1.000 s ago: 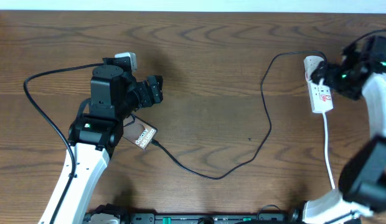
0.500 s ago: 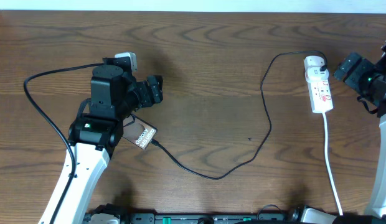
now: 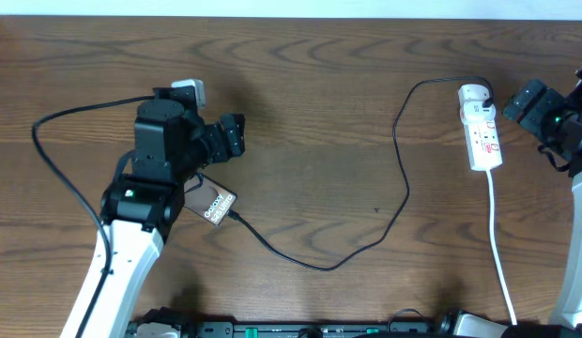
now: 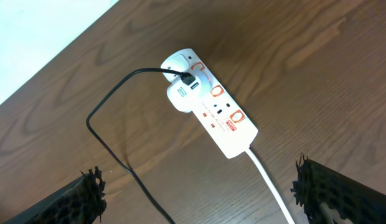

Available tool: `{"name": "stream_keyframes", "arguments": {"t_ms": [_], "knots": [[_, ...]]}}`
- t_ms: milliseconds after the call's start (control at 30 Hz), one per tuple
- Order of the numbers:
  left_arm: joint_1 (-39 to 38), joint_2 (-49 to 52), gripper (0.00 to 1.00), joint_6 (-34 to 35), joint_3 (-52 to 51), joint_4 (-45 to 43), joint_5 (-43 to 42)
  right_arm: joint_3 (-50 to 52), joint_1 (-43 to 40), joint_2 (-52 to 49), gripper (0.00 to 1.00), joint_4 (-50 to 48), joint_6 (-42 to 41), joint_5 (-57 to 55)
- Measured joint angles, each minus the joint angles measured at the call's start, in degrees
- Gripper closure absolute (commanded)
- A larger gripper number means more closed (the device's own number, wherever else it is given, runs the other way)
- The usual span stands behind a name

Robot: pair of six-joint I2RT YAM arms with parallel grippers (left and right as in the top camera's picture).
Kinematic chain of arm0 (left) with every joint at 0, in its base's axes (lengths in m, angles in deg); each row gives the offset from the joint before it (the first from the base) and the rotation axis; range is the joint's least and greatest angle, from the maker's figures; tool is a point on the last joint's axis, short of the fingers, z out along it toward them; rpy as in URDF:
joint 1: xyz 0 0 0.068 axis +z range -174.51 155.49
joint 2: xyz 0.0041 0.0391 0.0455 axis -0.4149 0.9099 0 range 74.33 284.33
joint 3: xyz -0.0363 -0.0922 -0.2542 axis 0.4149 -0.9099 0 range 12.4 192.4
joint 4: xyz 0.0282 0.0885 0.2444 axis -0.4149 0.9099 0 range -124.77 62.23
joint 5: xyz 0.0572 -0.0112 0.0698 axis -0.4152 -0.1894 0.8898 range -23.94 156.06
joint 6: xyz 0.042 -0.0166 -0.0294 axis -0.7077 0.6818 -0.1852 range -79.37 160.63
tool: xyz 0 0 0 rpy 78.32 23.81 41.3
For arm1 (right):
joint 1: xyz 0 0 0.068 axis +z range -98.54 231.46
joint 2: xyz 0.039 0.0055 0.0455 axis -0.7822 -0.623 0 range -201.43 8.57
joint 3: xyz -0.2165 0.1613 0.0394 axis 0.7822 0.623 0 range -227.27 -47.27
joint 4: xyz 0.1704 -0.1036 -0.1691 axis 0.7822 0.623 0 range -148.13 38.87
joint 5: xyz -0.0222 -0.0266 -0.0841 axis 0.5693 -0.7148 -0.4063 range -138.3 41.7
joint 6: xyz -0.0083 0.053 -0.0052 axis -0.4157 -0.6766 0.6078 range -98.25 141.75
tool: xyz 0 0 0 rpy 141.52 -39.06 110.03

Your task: Plug charger to phone and switch on socket

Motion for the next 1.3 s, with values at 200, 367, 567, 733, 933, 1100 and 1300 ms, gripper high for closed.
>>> {"name": "stream_keyframes", "arguments": {"t_ms": [200, 367, 567, 733, 933, 1100, 1300], "knots": [[-0.07, -11.02, 0.11, 0.0, -0.24, 6.43, 4.55, 0.0, 0.0, 0.0, 0.01, 0.13, -0.02, -0.09], [-0.07, -24.06, 0.11, -0.22, -6.27, 1.14, 9.79, 0.02, 0.0, 0.0, 0.01, 0.15, -0.02, -0.09], [0.55, -41.31, 0.11, -2.21, -23.63, -20.35, 11.89, 0.02, 0.02, 0.0, 0.01, 0.17, -0.02, -0.09], [4.85, -50.88, 0.11, -2.8, -38.69, -36.68, 10.43, 0.02, 0.04, 0.0, 0.01, 0.17, -0.02, -0.09], [8.83, -57.66, 0.11, -2.97, -49.55, -40.94, 7.76, 0.02, 0.04, 0.0, 0.01, 0.17, -0.02, -0.11], [10.93, -62.18, 0.11, -2.93, -52.68, -35.89, 6.78, 0.02, 0.04, 0.0, 0.01, 0.2, -0.02, -0.11], [12.22, -65.59, 0.11, -2.91, -53.75, -25.31, 6.78, 0.02, 0.04, 0.0, 0.01, 0.17, -0.02, -0.11]]}}
